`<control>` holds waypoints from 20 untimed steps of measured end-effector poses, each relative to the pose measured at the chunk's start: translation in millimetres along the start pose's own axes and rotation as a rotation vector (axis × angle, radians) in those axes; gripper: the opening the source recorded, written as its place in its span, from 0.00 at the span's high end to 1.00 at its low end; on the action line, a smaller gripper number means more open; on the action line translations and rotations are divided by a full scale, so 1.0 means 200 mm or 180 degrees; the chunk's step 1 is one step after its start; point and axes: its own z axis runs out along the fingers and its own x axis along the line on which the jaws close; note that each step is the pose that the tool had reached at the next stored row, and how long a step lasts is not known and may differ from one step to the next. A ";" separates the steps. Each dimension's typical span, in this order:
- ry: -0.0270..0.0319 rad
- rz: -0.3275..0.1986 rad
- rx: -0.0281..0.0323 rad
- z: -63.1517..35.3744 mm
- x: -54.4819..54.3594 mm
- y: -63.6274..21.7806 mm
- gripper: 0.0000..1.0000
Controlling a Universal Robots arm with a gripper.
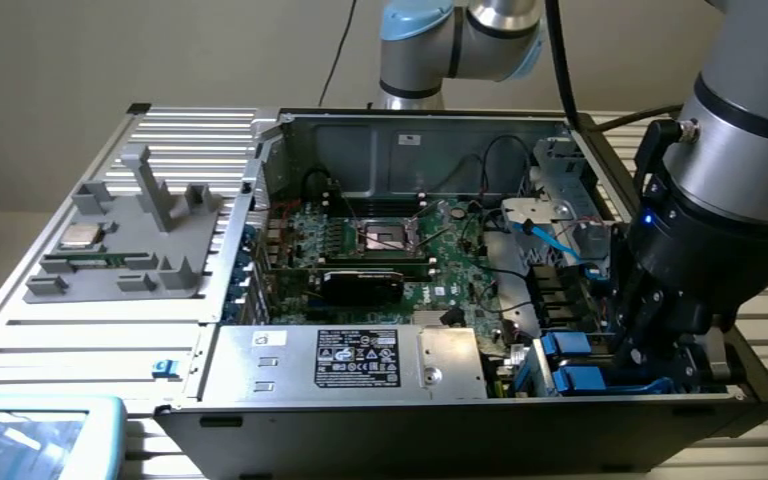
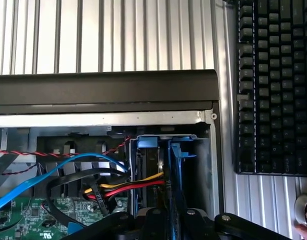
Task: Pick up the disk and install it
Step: 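Insert the first disk wire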
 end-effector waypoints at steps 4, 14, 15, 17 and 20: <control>-0.0085 0.0042 0.0062 0.001 0.00 0.000 0.84; -0.0162 0.0076 0.0168 0.002 0.00 0.012 0.84; -0.0163 0.0081 0.0185 0.002 0.00 0.012 0.84; -0.0165 0.0091 0.0220 0.002 0.01 0.012 0.84; -0.0169 0.0103 0.0270 0.002 0.01 0.014 0.84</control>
